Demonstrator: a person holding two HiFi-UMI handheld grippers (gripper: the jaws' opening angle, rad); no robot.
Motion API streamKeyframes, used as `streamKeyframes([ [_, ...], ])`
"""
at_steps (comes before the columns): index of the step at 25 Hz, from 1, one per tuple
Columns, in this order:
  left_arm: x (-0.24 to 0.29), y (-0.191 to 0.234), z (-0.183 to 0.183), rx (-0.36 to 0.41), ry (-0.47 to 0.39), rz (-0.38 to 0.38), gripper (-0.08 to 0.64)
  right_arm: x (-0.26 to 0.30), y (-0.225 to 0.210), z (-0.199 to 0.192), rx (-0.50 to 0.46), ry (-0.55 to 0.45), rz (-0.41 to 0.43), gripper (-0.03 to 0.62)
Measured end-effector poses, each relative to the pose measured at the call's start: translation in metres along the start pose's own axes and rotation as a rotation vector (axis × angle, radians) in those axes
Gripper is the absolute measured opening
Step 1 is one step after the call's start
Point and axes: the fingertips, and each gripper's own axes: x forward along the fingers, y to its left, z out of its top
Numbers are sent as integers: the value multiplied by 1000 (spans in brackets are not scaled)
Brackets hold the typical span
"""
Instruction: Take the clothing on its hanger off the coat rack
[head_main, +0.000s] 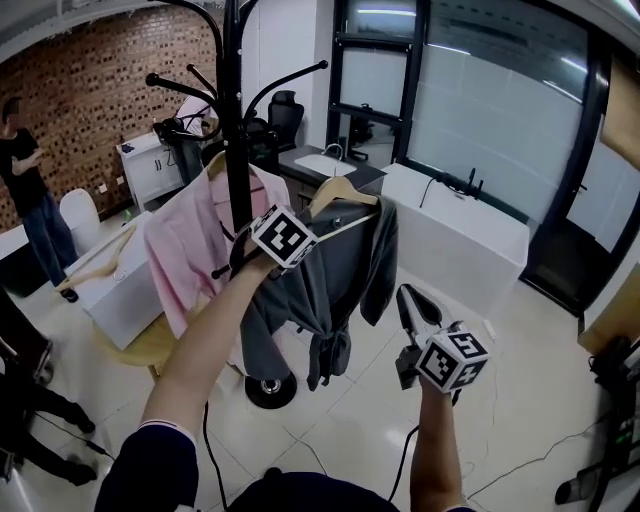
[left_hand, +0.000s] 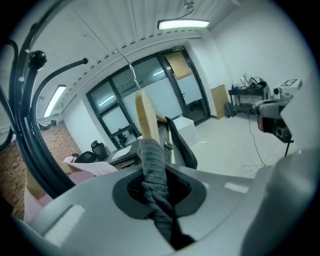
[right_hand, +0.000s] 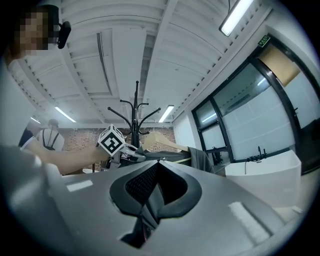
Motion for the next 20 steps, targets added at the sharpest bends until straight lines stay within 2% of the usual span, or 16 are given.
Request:
streamKeyframes([
  [6, 13, -26, 21, -12, -1, -12, 29, -20, -28, 6, -8, -1, -3, 2],
  [11, 27, -41, 44, -4, -35, -18, 28, -30, -56, 11, -11, 1, -19, 2],
  [20, 89, -33, 68, 2, -37, -34, 28, -8, -113, 16, -31, -1, -40, 2],
])
